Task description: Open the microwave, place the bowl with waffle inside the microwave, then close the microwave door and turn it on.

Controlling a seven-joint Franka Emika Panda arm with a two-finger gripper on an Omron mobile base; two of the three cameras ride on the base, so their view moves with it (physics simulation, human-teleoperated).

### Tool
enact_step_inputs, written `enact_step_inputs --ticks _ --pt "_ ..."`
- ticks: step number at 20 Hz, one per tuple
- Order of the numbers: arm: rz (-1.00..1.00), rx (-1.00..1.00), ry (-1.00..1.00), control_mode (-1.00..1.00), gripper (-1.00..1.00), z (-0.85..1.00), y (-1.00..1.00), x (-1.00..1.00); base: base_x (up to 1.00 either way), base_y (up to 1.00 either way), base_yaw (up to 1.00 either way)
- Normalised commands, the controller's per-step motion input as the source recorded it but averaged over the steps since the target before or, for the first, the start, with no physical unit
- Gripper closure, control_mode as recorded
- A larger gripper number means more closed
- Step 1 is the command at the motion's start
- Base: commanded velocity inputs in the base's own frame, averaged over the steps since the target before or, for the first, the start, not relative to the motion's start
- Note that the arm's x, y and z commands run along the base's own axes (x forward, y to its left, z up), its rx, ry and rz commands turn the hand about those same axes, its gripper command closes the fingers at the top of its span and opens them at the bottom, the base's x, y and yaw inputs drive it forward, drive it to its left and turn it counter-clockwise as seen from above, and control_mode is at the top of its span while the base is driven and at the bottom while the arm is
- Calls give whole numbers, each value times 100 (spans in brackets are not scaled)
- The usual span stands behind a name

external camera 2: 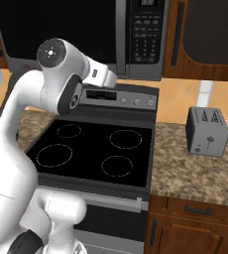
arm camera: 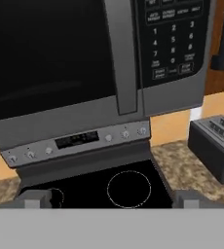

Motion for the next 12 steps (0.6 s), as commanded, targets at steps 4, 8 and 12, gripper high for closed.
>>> enact_step_inputs --ticks 4,8,12 --pt "-10 4 -7 -100 -100 79 -71 79 0 0 0" --pt "1 0 -4 -100 -100 18 -28 80 0 0 0" --pt "11 0 -7 -100 -100 0 0 67 0 0 0"
